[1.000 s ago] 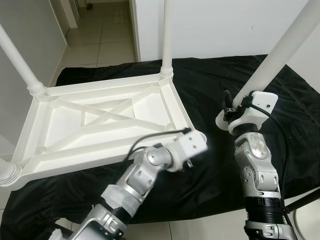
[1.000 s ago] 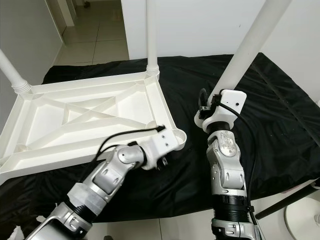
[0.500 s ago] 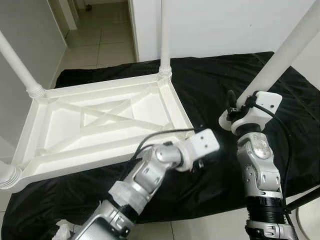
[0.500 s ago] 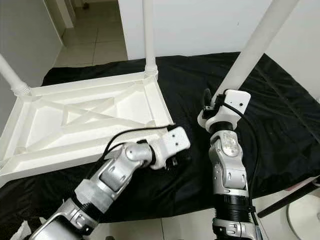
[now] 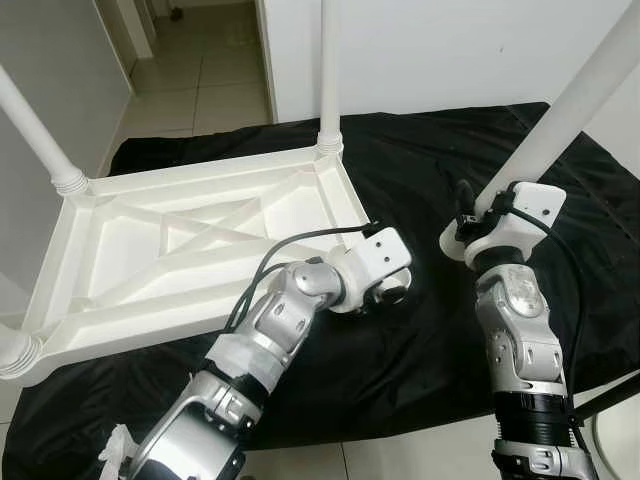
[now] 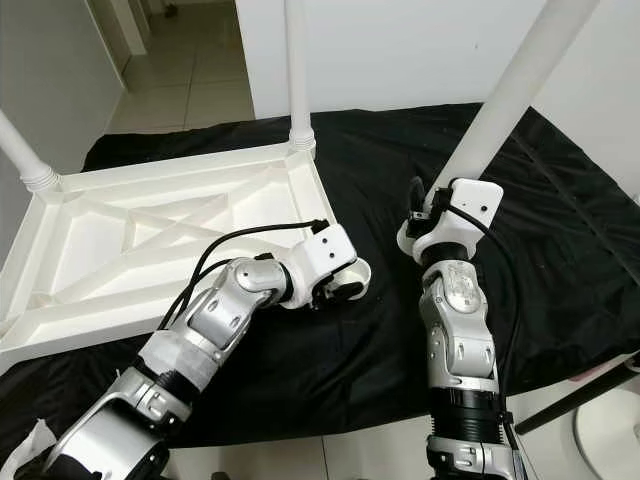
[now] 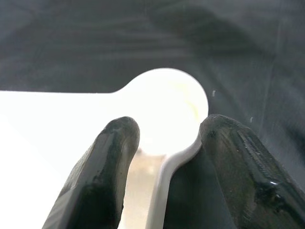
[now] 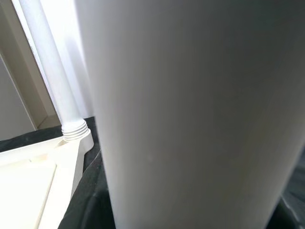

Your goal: Building children table

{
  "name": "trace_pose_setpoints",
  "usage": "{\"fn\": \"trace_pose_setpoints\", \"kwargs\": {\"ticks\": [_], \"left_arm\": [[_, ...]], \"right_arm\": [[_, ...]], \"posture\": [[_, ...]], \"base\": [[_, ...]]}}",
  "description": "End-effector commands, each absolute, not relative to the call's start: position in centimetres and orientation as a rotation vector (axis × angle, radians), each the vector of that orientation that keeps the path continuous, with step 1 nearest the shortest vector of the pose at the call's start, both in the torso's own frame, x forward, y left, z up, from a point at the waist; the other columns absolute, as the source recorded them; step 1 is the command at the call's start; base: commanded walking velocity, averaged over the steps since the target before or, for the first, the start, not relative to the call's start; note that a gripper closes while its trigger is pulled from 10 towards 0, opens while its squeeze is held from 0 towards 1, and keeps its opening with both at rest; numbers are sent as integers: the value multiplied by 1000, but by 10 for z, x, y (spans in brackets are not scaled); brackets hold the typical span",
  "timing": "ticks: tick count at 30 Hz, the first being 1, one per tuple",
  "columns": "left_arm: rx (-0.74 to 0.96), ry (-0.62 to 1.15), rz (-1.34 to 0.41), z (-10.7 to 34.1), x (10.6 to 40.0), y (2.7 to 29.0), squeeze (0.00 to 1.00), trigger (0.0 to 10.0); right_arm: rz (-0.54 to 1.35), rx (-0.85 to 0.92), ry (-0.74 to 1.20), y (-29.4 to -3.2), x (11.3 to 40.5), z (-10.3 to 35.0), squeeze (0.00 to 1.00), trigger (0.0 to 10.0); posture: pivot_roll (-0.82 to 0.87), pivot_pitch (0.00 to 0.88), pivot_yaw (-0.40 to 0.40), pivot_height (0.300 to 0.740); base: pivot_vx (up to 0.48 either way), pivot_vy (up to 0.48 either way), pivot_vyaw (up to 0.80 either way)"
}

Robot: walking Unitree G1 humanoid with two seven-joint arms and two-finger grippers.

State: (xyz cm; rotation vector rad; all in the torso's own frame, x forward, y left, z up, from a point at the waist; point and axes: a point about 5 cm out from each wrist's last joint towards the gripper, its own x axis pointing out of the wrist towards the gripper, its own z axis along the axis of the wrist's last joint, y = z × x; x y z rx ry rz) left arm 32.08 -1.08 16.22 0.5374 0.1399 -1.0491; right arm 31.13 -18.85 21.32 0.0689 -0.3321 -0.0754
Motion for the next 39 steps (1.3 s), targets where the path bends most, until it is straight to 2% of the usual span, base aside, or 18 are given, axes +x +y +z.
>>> {"fn": "trace_pose_setpoints", "kwargs": {"ticks": [1, 9, 17, 28, 34, 39], "left_arm": [[598, 112, -800, 160, 334, 0, 0, 10000], [650, 165, -743, 149, 342, 12, 0, 10000], [534, 105, -734, 168, 346, 17, 0, 10000], [546, 125, -676, 167, 353, 39, 0, 10000], [672, 187, -676, 151, 354, 46, 0, 10000], [703, 208, -734, 144, 348, 35, 0, 10000]], "right_arm": [[-63, 61, -353, -186, 313, 218, 0, 10000], [-62, 57, -353, -188, 312, 219, 0, 10000], [-56, 57, -350, -187, 313, 218, 0, 10000], [-43, 58, -348, -185, 315, 218, 0, 10000], [-28, 58, -343, -183, 316, 218, 0, 10000], [-23, 53, -348, -182, 317, 220, 0, 10000]], "posture": [[-112, 58, 71, 740], [-115, 57, 62, 740], [-113, 57, 58, 740], [-103, 53, 50, 740], [-98, 51, 45, 740], [-109, 44, 44, 740]], "base": [[0, 0, 0], [0, 0, 0], [0, 0, 0], [0, 0, 0], [0, 0, 0], [0, 0, 0]]}}
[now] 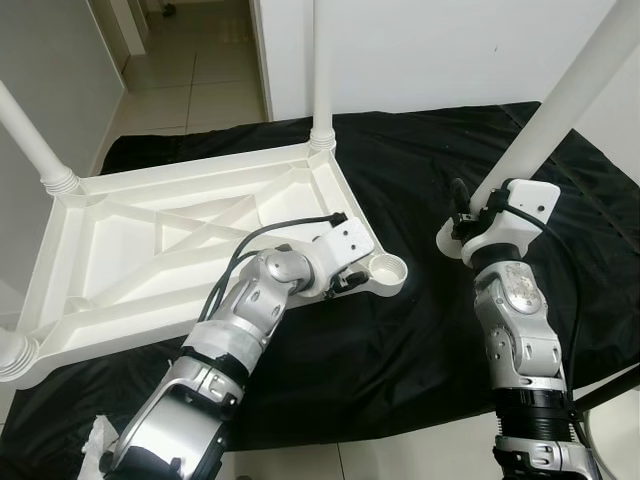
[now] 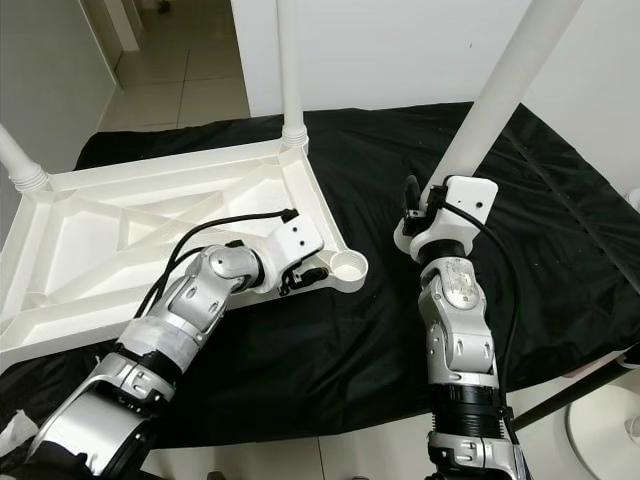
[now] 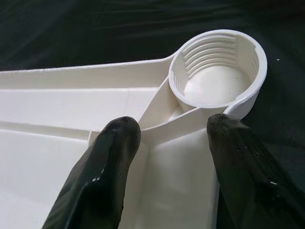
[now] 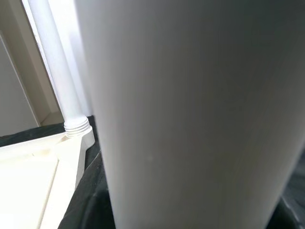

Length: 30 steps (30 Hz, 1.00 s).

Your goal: Building children table

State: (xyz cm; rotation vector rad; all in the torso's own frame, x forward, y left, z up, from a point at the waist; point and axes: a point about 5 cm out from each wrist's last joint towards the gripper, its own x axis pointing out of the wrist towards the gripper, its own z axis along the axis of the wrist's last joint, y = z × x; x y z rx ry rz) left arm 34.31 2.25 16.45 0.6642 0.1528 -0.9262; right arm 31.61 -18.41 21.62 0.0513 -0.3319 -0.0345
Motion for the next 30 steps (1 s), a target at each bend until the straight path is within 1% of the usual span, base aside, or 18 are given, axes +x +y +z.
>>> {"fn": "trace_pose_setpoints", "kwargs": {"ticks": [1, 3, 10, 14, 15, 17, 19, 20, 24, 27, 29, 30], "left_arm": [[701, 208, -747, 144, 346, 33, 0, 10000], [700, 209, -755, 144, 346, 32, 0, 10000], [745, 205, -871, 134, 333, 13, 0, 10000], [742, 211, -888, 130, 329, 9, 0, 10000], [724, 218, -910, 130, 325, 5, 0, 10000], [635, 239, -966, 134, 318, 0, 0, 10000], [595, 245, -992, 137, 314, -1, 0, 10000], [595, 245, -992, 137, 314, -1, 0, 10000], [479, 235, -1000, 153, 314, 1, 0, 10000], [462, 234, -998, 155, 314, 1, 0, 10000], [397, 229, -985, 165, 316, 5, 0, 10000], [397, 229, -985, 165, 316, 5, 0, 10000]], "right_arm": [[-23, 52, -348, -183, 317, 220, 0, 10000], [-24, 52, -348, -183, 317, 220, 0, 10000], [-24, 48, -346, -183, 316, 219, 0, 10000], [-24, 48, -345, -183, 316, 219, 0, 10000], [-25, 48, -346, -183, 316, 219, 0, 10000], [-35, 48, -344, -185, 314, 218, 0, 10000], [-38, 48, -342, -185, 314, 218, 0, 10000], [-38, 48, -342, -185, 314, 218, 0, 10000], [-36, 49, -339, -185, 314, 217, 0, 10000], [-36, 49, -339, -185, 314, 217, 0, 10000], [-31, 51, -339, -184, 315, 217, 0, 10000], [-31, 51, -339, -184, 315, 217, 0, 10000]], "posture": [[-109, 44, 44, 740], [-109, 44, 44, 740], [-116, 46, 47, 740], [-116, 46, 47, 740], [-121, 55, 52, 740], [-121, 55, 52, 740], [-121, 55, 52, 740], [-121, 55, 52, 740], [-112, 59, 53, 740], [-112, 59, 53, 740], [-103, 58, 50, 740], [-103, 58, 50, 740]], "base": [[0, 0, 0], [0, 0, 0], [0, 0, 0], [0, 0, 0], [0, 0, 0], [0, 0, 0], [0, 0, 0], [0, 0, 0], [0, 0, 0], [0, 0, 0], [0, 0, 0], [0, 0, 0]]}}
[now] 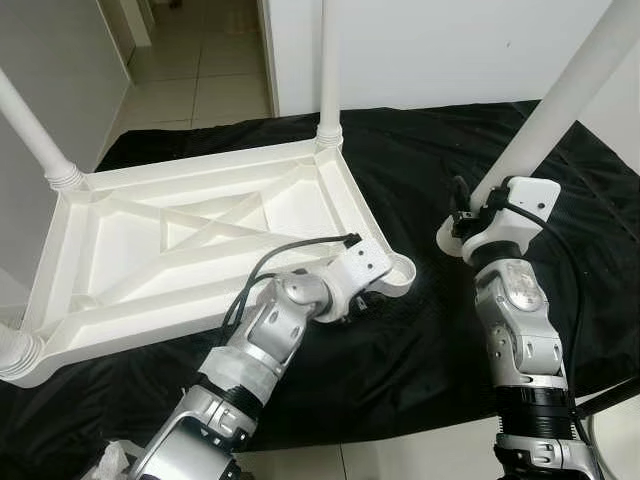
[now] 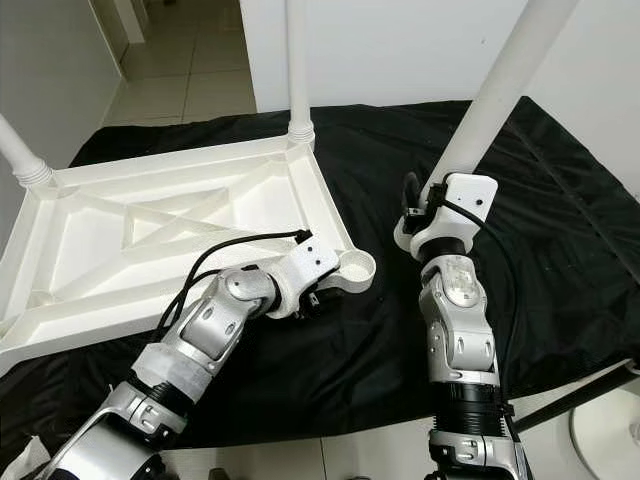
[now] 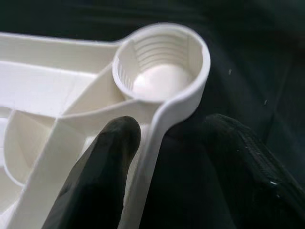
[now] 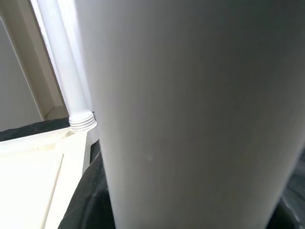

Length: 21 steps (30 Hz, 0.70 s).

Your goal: Building children table

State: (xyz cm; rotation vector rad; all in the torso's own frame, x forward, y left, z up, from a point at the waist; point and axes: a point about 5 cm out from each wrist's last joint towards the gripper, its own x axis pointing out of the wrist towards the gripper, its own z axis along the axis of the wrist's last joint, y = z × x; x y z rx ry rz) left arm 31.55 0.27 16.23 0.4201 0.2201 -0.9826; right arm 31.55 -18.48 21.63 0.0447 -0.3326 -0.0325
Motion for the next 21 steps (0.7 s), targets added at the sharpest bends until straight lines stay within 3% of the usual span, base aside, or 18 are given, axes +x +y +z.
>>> {"fn": "trace_pose_setpoints", "kwargs": {"ticks": [1, 8, 21], "left_arm": [[392, 231, -974, 167, 317, 7, 0, 10000], [506, 281, -930, 147, 317, 10, 0, 10000], [554, 302, -958, 138, 310, 0, 0, 10000]], "right_arm": [[-28, 52, -339, -183, 315, 217, 0, 10000], [-18, 53, -341, -181, 318, 218, 0, 10000], [-24, 52, -344, -182, 317, 219, 0, 10000]], "posture": [[-101, 58, 49, 740], [-95, 56, 43, 740], [-107, 60, 52, 740]], "base": [[0, 0, 0], [0, 0, 0], [0, 0, 0]]}}
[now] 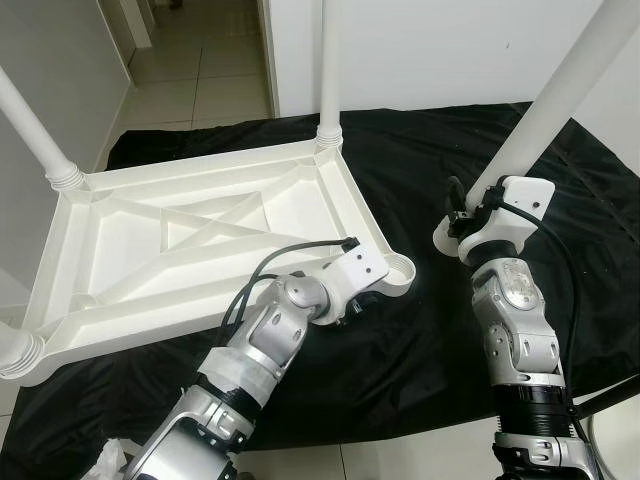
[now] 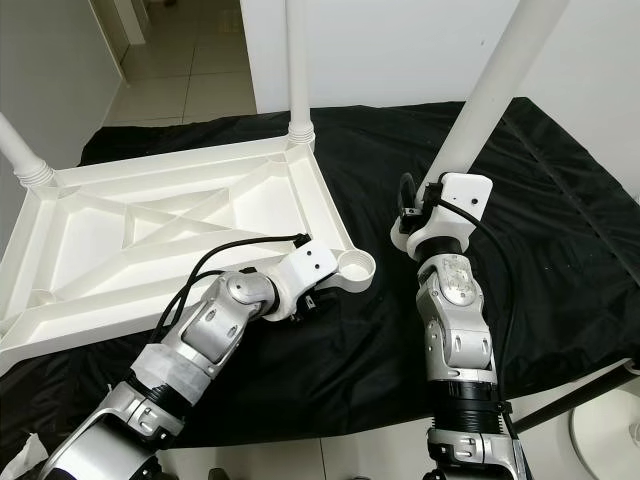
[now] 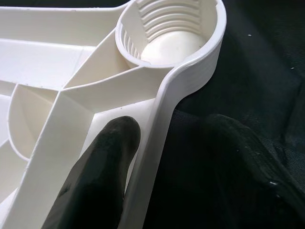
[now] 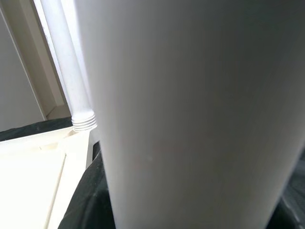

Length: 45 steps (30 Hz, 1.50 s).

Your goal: Building children table

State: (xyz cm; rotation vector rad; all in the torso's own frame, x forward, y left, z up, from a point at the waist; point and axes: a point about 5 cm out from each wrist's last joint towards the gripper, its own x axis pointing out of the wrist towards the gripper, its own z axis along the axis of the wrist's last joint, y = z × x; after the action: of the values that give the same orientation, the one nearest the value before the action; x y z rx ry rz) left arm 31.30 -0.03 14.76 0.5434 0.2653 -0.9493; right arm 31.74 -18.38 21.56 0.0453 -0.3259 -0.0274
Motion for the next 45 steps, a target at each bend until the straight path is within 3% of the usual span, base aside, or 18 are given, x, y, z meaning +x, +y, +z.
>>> {"fn": "trace_pose_setpoints", "kwargs": {"ticks": [1, 13, 18, 28, 33, 45], "left_arm": [[553, 296, -965, 139, 310, -4, 0, 10000], [517, 244, -1064, 151, 297, -29, 0, 10000], [497, 207, -1235, 154, 269, -55, 0, 10000], [487, 164, -1311, 161, 254, -73, 0, 10000], [485, 149, -1285, 163, 258, -71, 0, 10000], [413, 37, -1019, 193, 297, -20, 0, 10000]], "right_arm": [[-26, 53, -343, -182, 316, 218, 0, 10000], [-32, 53, -341, -183, 315, 217, 0, 10000], [-39, 54, -340, -184, 314, 217, 0, 10000], [-41, 55, -338, -184, 314, 215, 0, 10000], [-31, 55, -336, -182, 314, 214, 0, 10000], [75, 85, -325, -169, 301, 205, 0, 10000]], "posture": [[-109, 61, 54, 740], [-112, 69, 61, 740], [-118, 75, 72, 740], [-116, 70, 75, 740], [-115, 68, 74, 740], [-88, 54, 47, 740]], "base": [[0, 0, 0], [0, 0, 0], [0, 0, 0], [0, 0, 0], [0, 0, 0], [0, 0, 0]]}}
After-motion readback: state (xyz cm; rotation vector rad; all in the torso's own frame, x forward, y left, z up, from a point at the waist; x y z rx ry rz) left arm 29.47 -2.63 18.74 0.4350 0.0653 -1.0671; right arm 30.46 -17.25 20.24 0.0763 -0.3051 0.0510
